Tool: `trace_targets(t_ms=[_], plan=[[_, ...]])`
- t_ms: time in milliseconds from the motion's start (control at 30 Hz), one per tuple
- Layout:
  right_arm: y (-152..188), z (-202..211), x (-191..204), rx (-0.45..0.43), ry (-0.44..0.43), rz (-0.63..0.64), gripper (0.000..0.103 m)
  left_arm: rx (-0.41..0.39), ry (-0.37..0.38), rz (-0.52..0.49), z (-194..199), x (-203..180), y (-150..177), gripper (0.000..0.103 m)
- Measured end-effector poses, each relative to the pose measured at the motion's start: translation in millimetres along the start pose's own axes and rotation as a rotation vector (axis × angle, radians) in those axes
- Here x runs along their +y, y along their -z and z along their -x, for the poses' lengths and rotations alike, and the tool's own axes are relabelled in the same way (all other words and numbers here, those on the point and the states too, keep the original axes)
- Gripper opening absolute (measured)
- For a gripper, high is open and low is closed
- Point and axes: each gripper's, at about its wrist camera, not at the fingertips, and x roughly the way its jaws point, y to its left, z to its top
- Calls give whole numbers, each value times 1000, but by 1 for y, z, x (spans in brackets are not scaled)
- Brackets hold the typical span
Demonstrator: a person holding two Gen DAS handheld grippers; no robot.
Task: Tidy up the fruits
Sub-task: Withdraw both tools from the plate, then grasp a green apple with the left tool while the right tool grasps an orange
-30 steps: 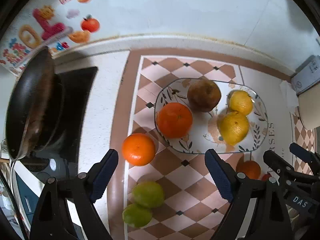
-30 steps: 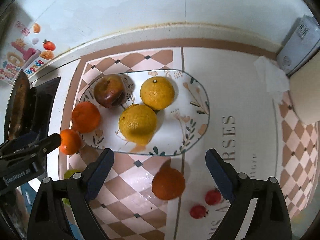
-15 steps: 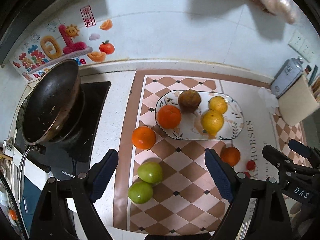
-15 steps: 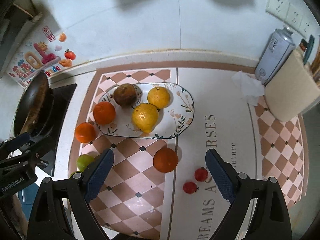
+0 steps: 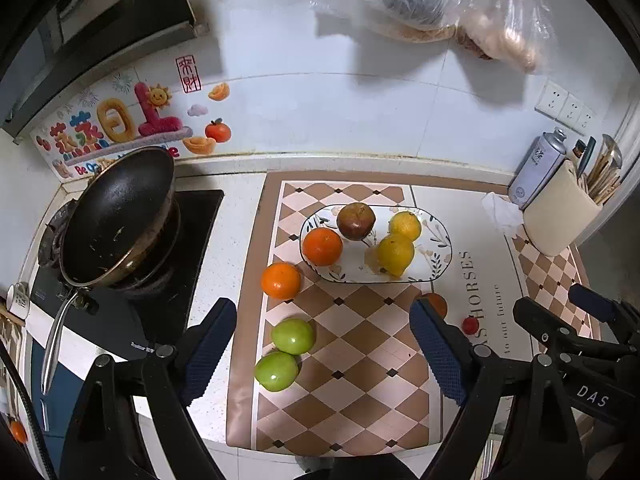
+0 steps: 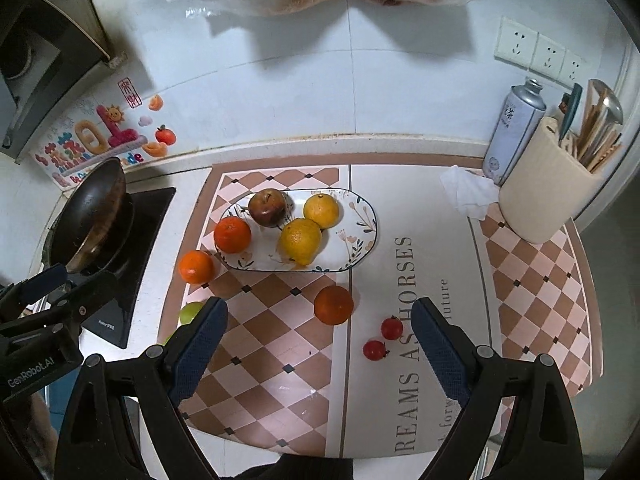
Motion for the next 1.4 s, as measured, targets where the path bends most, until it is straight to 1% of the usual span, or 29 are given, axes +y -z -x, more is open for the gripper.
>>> trace_targets(t_ms=[133,267,500,533,567,600,667,733,767,800,833,933,1000,1033,1067,1100,1233,1300,1333,1367,1400], plan=[[4,13,1,-20,-5,-5,95,-18,1,1,8,1,4,88],[6,20,4,-33,-12,-6,95,-18,-3,-1,10,1,7,88],[5,11,3,-23,-40,-28,95,-8,-24,10,-1,7,3,88],[4,7,-1,-23,-48,-44,95,-8,-34,18,-5,10,3,89],[3,3,-4,-23,-50,-53,95,-6,-43,27,-9,14,3,99],[2,-3,-8,-20,-48,-60,95,4,-51,37,-16,20,2,103],[1,-22,-18,5,-41,-77,95,30,-73,65,-30,32,4,103],[2,-45,-29,56,-51,-108,95,76,-103,92,-51,46,8,103],[2,-64,-36,93,-67,-129,95,116,-112,107,-64,52,12,103],[3,-75,-39,113,-75,-138,95,166,-114,126,-81,60,17,103],[4,-96,-44,154,-79,-152,95,194,-114,136,-90,65,21,103],[8,-138,-51,217,-93,-172,95,305,-115,175,-126,77,39,103],[10,-168,-55,259,-97,-184,95,383,-100,197,-149,80,53,103],[12,-181,-56,277,-100,-191,95,420,-100,196,-160,81,59,103],[14,-196,-56,301,-105,-197,95,440,-100,191,-167,79,63,103],[15,-203,-56,310,-109,-201,94,469,-101,174,-179,77,69,103],[16,-233,-49,350,-118,-187,93,540,-105,125,-208,67,82,103],[17,-245,-43,367,-112,-166,92,568,-96,107,-221,63,89,95],[18,-251,-40,373,-108,-158,90,572,-94,101,-224,62,90,85],[19,-258,-38,384,-101,-150,88,579,-96,91,-229,60,92,79],[20,-263,-36,392,-98,-146,83,589,-88,85,-233,58,96,65]])
